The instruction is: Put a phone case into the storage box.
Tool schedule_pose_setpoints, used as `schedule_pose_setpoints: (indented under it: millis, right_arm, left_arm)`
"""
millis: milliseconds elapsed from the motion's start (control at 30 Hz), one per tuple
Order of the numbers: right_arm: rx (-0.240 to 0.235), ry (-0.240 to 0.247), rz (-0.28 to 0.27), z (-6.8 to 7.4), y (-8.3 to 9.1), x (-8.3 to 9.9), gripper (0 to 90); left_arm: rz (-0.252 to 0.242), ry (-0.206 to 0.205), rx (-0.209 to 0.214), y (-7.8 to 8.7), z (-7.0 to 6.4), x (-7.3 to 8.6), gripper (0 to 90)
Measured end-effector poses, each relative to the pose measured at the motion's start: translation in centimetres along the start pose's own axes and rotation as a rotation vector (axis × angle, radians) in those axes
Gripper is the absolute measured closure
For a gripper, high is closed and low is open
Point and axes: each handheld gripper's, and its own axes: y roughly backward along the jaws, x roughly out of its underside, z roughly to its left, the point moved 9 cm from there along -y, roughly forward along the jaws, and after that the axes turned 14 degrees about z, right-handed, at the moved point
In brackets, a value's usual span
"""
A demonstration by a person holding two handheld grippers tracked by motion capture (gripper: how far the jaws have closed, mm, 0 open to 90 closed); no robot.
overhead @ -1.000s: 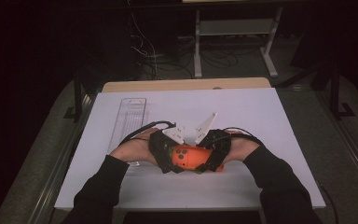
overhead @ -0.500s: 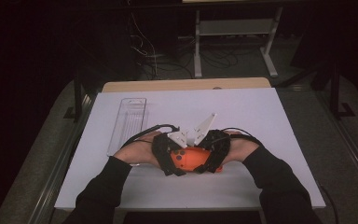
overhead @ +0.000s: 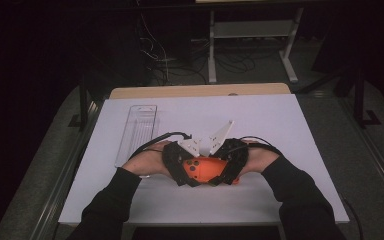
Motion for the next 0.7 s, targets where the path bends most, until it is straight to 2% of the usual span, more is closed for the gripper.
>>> schedule_pose_setpoints:
  millis: [100, 133, 167, 200, 233, 333, 367, 433, 500, 600, 700]
  right_arm:
    - [-0.005, -0.009, -0.013, 0.1, 0.0, 0.0, 14.2]
    - [-0.003, -0.02, -0.044, 0.1, 0.1, -0.1, 11.6]
    - [-0.003, -0.02, -0.044, 0.1, 0.1, -0.1, 11.6]
    - [0.018, -0.023, -0.055, -0.2, 0.2, -0.1, 10.0]
    - [0.012, -0.043, -0.061, -0.4, 0.3, 0.0, 6.7]
    - [0.036, -0.075, -0.091, -0.9, 0.9, 0.1, 1.5]
    - [0.037, -0.096, -0.1, -1.1, 1.1, 0.2, 1.2]
    - [0.072, -0.116, -0.12, -1.8, 1.6, 0.6, 1.1]
    - [0.089, -0.146, -0.128, -2.2, 1.9, 1.1, 1.1]
    - [0.109, -0.209, -0.135, -2.7, 2.5, 1.9, 1.1]
    - [0.144, -0.282, -0.155, -3.4, 3.0, 2.7, 1.1]
  left_arm:
    - [-0.006, 0.009, 0.0, 0.1, 0.0, 0.0, 15.4]
    - [0.006, 0.005, -0.009, 0.1, 0.1, 0.2, 15.4]
    - [0.005, 0.021, -0.014, 0.1, 0.2, 0.2, 15.4]
    - [0.004, 0.038, -0.013, 0.1, 0.3, 0.3, 15.4]
    - [0.01, 0.037, -0.018, 0.1, 0.5, 0.5, 15.5]
    - [-0.015, 0.083, -0.02, 0.2, 0.7, 0.7, 15.5]
    - [-0.021, 0.101, -0.027, 0.2, 0.9, 0.8, 15.5]
    - [-0.044, 0.14, -0.047, 0.3, 1.2, 0.9, 15.5]
    - [-0.067, 0.176, -0.062, 0.3, 1.6, 1.0, 15.4]
    - [-0.083, 0.235, -0.084, 0.4, 2.1, 1.4, 15.4]
    - [-0.078, 0.271, -0.099, 0.4, 2.3, 1.8, 15.4]
